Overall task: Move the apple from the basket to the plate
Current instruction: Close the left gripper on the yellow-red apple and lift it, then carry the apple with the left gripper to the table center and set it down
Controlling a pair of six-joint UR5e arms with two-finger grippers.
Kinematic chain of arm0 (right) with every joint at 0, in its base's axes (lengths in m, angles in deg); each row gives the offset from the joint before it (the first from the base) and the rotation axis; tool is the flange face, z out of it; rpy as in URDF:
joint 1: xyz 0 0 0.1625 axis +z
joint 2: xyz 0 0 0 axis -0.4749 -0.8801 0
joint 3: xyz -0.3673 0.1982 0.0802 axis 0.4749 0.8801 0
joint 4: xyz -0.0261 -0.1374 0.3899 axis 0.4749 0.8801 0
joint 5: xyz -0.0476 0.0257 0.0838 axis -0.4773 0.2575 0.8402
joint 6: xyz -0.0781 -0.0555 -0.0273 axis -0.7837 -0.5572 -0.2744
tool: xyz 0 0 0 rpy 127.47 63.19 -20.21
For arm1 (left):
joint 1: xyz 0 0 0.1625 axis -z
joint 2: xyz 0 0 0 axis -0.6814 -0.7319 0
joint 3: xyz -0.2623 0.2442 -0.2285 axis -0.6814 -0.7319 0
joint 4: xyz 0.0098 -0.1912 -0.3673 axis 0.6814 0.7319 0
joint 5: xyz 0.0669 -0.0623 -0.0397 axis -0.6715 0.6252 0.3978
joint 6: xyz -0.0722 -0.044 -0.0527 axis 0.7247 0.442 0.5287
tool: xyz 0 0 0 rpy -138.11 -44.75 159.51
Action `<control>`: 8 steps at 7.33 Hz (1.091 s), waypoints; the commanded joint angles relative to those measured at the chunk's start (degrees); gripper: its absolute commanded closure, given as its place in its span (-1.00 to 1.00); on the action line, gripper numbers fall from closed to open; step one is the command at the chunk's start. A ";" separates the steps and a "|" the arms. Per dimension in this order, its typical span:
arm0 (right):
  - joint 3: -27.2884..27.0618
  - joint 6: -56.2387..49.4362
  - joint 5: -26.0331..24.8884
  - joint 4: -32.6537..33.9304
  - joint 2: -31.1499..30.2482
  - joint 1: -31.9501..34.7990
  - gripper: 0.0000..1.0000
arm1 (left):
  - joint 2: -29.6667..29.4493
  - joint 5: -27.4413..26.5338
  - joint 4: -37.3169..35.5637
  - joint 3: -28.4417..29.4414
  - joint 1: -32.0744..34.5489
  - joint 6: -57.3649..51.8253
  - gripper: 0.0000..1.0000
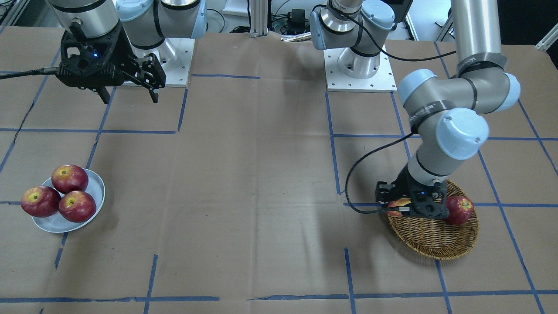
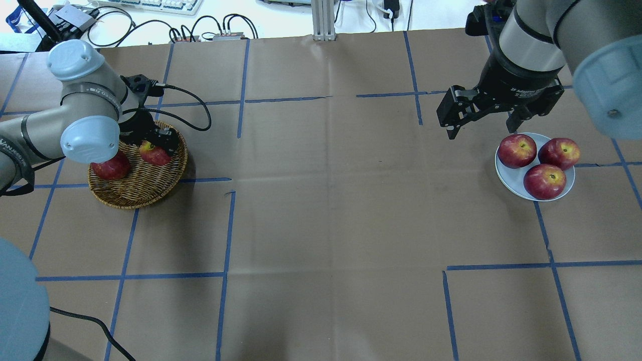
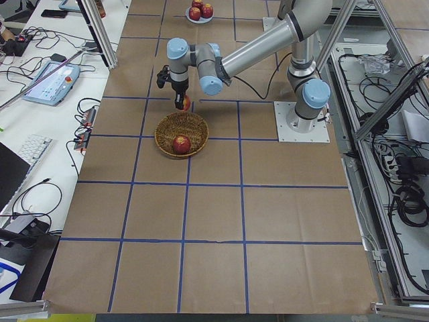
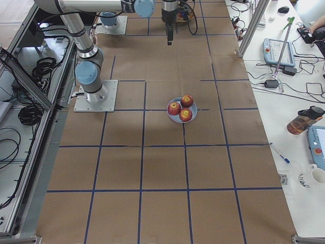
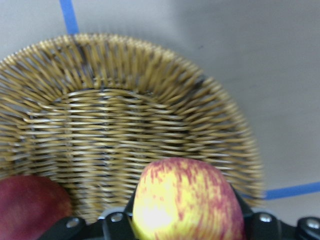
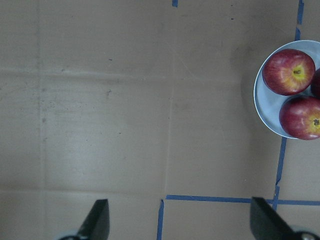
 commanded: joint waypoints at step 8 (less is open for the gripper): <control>-0.09 0.00 0.00 0.00 0.07 0.00 -1.00 | -12.88 0.08 -0.13 10.75 29.89 33.58 -0.06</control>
